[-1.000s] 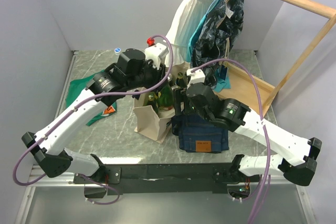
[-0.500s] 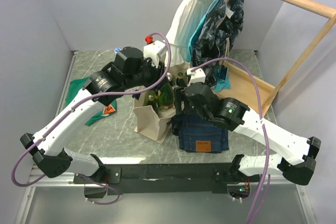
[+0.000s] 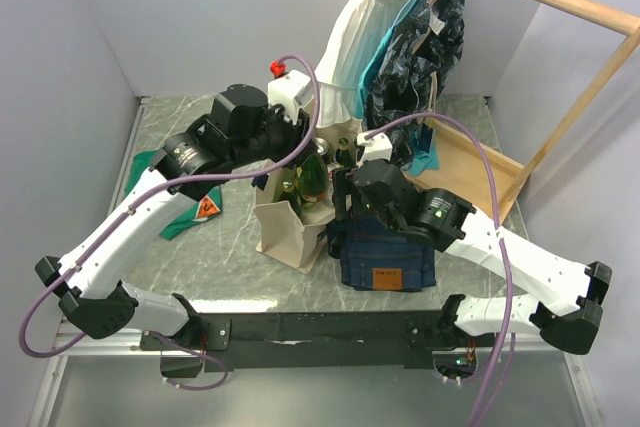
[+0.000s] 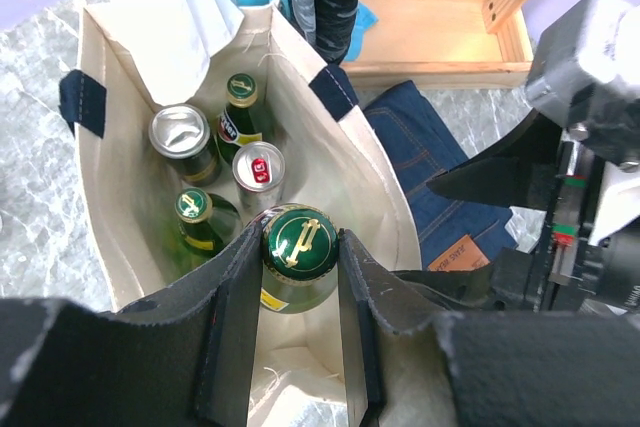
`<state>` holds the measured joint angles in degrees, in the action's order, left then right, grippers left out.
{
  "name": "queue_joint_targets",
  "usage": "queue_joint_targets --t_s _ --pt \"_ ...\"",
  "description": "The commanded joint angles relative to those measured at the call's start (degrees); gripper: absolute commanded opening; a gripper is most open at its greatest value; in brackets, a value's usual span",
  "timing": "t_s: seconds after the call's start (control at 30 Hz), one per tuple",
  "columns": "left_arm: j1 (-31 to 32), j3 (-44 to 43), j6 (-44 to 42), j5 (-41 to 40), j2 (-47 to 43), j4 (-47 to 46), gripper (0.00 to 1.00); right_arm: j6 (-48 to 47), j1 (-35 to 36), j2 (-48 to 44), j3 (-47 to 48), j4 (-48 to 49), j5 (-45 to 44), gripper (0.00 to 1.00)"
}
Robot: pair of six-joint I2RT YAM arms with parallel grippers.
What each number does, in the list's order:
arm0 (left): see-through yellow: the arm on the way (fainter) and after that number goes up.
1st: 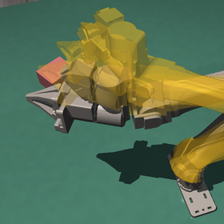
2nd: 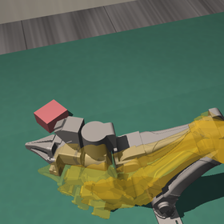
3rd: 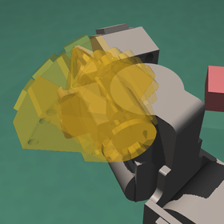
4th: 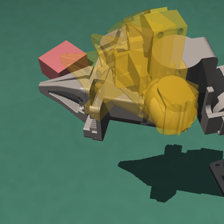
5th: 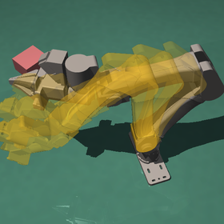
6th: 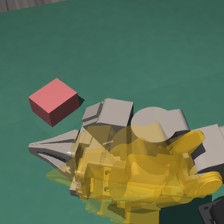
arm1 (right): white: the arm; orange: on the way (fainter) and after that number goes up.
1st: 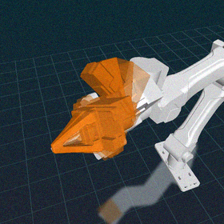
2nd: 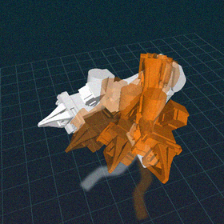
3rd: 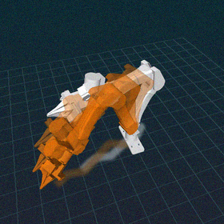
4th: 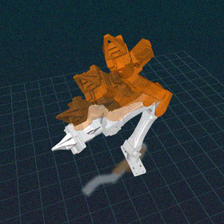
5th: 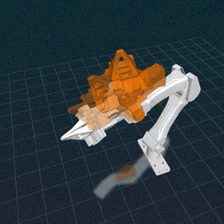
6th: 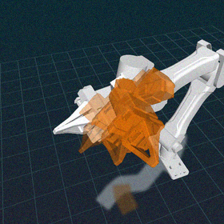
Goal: Take the beverage out of the canvas bag
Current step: Take out the drink from the canvas bag.
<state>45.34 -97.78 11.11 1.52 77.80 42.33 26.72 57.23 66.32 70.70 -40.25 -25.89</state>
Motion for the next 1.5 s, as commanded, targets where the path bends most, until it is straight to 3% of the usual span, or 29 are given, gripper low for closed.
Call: queue_joint_targets --t_s 0.0,0.7,1.23,1.37,1.47 --pt "0.3 -7.1 -1.0 -1.3 -3.4 -7.9 0.01 -0.2 0.3 -1.4 -0.2 2.9 -0.8 0.82" --pt "0.3 -13.9 -4.8 -12.3 -3.0 -8.6 0.01 1.2 0.3 -5.2 -4.5 5.4 0.4 0.82" --pt "-0.2 -20.0 -9.5 -28.3 -1.7 -8.6 0.01 0.7 0.2 -4.2 -4.0 6.2 1.2 0.82" --pt "-4.2 -19.0 -8.0 -27.5 -1.6 -8.8 0.01 0.5 0.2 -4.2 -4.0 6.3 1.4 0.82" --pt "-11.7 -16.9 -5.8 -20.8 -2.4 -10.1 0.01 0.4 0.2 -3.8 -3.6 6.0 1.1 0.82"
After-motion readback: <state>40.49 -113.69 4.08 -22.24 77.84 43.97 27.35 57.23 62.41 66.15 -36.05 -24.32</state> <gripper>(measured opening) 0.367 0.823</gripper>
